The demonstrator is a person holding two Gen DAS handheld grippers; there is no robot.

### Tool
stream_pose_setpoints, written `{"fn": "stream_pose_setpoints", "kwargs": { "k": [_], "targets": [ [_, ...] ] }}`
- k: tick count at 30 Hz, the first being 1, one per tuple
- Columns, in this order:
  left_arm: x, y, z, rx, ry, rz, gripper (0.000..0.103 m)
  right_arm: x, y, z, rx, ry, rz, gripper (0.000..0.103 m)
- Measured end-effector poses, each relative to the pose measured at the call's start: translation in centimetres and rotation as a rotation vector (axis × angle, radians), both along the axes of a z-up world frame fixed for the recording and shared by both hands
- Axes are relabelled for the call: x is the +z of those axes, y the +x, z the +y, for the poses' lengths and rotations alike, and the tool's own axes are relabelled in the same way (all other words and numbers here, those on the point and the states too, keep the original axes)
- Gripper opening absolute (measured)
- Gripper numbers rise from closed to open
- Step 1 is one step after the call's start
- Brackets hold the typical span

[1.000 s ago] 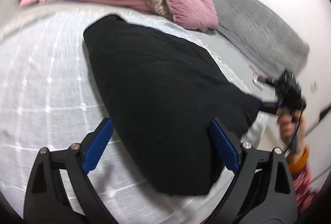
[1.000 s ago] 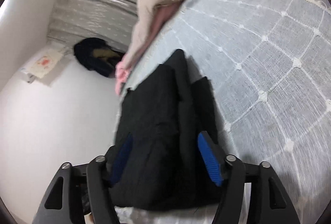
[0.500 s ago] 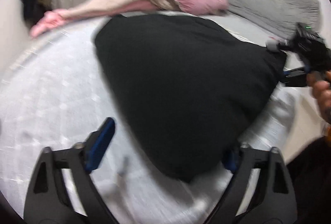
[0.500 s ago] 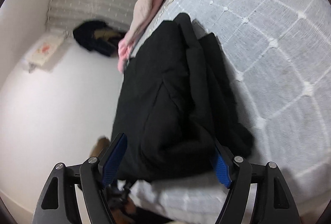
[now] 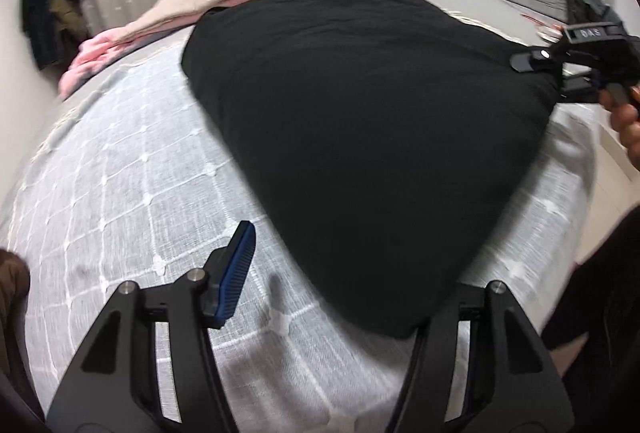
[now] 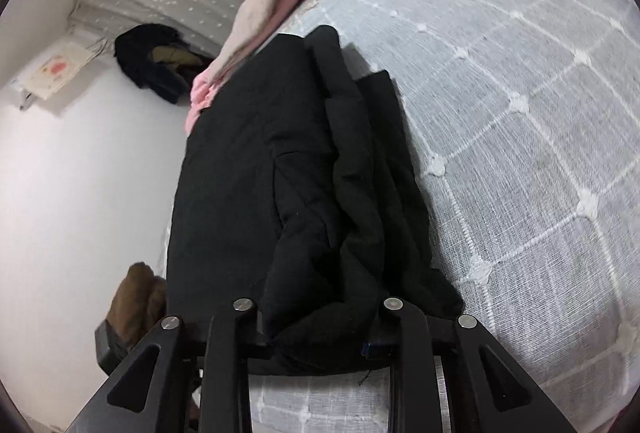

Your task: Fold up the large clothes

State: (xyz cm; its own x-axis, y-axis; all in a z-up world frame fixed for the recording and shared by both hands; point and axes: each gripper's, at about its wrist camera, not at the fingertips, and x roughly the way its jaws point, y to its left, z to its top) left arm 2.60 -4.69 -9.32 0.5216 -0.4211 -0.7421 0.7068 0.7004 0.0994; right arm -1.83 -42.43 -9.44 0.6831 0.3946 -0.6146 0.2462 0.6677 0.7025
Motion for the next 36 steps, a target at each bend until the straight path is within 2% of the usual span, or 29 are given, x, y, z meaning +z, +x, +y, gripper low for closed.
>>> {"fn": "stream_pose_setpoints", "kwargs": {
  "k": [2,3,4,7,9,11,12,14,17,19,22,26,28,30,34,36],
  "targets": [
    [0.8,-0.3,0.8,-0.062,-0.007,0.033,0.063,0.6,-0.6,-0.1,0.015,-0.003,-0.005,0.042],
    [1.2,-0.6,1.2,-0.091,-0.012,0.049,0.068,1.1,-1.0,-0.1,0.014,-0.023,-0.010,0.049],
    [1.6,-0.8,1.7,-0.122,-0.018,0.067,0.075,1.8,-1.4,-0.1,0.008,-0.051,-0.017,0.057],
    [3.2,-1.6,3.1,-0.175,-0.060,0.076,0.076,3.8,-2.4,-0.7,-0.048,-0.180,-0.050,0.066],
    [4.4,-1.5,4.1,-0.193,-0.129,0.095,0.079,4.8,-2.5,-1.0,-0.075,-0.240,-0.070,0.069],
    [5.6,-0.3,5.0,-0.184,-0.258,0.154,0.088,5.3,-2.1,-1.3,-0.084,-0.250,-0.086,0.072],
    [5.8,0.6,5.2,-0.171,-0.308,0.187,0.092,5.4,-1.7,-1.5,-0.083,-0.240,-0.090,0.073],
    [5.7,3.2,5.3,-0.105,-0.406,0.292,0.093,5.7,-0.1,-1.9,-0.077,-0.213,-0.094,0.076],
    [4.7,6.9,5.2,0.043,-0.467,0.388,0.093,6.4,2.4,-2.5,-0.053,-0.202,-0.121,0.078],
    [3.7,9.7,4.8,0.177,-0.499,0.455,0.093,6.5,3.9,-2.6,-0.047,-0.185,-0.127,0.080],
    [2.2,13.0,3.8,0.269,-0.555,0.536,0.093,5.9,6.9,-3.1,-0.028,-0.174,-0.102,0.081],
    [-0.2,15.1,1.5,0.267,-0.545,0.579,0.093,3.4,10.2,-4.4,-0.001,-0.115,-0.022,0.081],
    [-1.5,15.8,1.0,0.246,-0.609,0.638,0.094,1.8,11.2,-5.0,0.001,-0.077,0.018,0.081],
    [-2.5,16.5,0.8,0.255,-0.641,0.675,0.100,-0.7,12.2,-5.5,0.028,-0.019,0.080,0.081],
    [-5.3,18.3,0.4,0.205,-0.731,0.818,0.103,-3.8,13.0,-6.7,0.055,0.131,0.087,0.085],
    [-5.2,18.4,0.4,0.183,-0.737,0.824,0.103,-4.2,13.2,-7.1,0.072,0.166,0.065,0.085]
  ]
}}
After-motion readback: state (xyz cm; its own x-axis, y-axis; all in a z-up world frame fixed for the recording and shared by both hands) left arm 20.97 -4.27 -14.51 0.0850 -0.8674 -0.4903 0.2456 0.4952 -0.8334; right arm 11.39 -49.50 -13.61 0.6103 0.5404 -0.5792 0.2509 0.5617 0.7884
